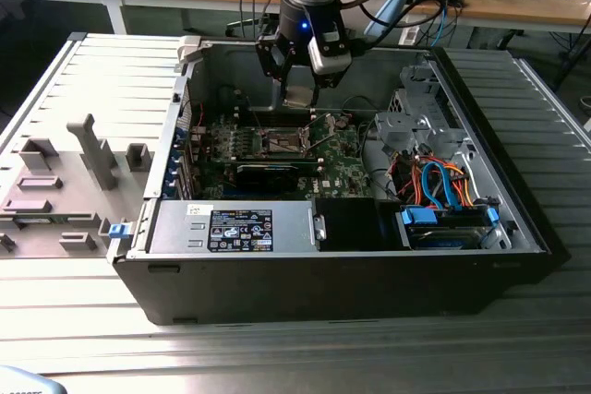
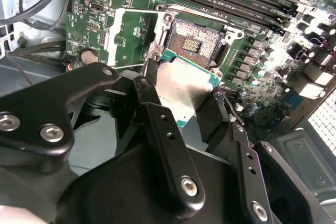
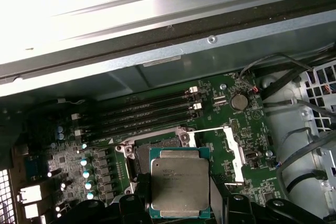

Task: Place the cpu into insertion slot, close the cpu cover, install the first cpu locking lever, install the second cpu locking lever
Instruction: 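Place the cpu into insertion slot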

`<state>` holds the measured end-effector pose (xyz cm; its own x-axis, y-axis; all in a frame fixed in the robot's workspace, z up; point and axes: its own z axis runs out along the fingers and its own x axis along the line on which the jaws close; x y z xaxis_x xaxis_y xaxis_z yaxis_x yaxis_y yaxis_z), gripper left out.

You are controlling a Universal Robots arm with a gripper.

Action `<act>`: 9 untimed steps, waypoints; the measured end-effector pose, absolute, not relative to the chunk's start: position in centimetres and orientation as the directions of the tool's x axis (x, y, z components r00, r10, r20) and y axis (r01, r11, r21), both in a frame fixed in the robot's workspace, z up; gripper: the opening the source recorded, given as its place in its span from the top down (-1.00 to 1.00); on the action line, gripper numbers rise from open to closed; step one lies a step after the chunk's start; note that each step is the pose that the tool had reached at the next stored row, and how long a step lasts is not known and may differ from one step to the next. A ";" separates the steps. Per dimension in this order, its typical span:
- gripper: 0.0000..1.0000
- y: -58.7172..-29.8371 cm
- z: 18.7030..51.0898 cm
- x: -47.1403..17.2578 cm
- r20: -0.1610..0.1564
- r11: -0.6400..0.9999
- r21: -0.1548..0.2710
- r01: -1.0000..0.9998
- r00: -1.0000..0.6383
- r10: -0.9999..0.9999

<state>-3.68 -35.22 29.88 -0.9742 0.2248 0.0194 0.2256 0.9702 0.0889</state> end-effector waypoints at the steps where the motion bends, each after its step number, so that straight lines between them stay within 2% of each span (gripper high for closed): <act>1: -0.08 -35.2 29.9 -3.7 0.019 0.970 0.089 0.227 -0.974 0.227; 9: -0.08 -35.2 29.8 -3.7 0.019 0.965 0.089 0.246 -0.969 0.245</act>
<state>-3.68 -35.22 29.85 -0.9692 0.2453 0.0193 0.2461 0.9652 0.0889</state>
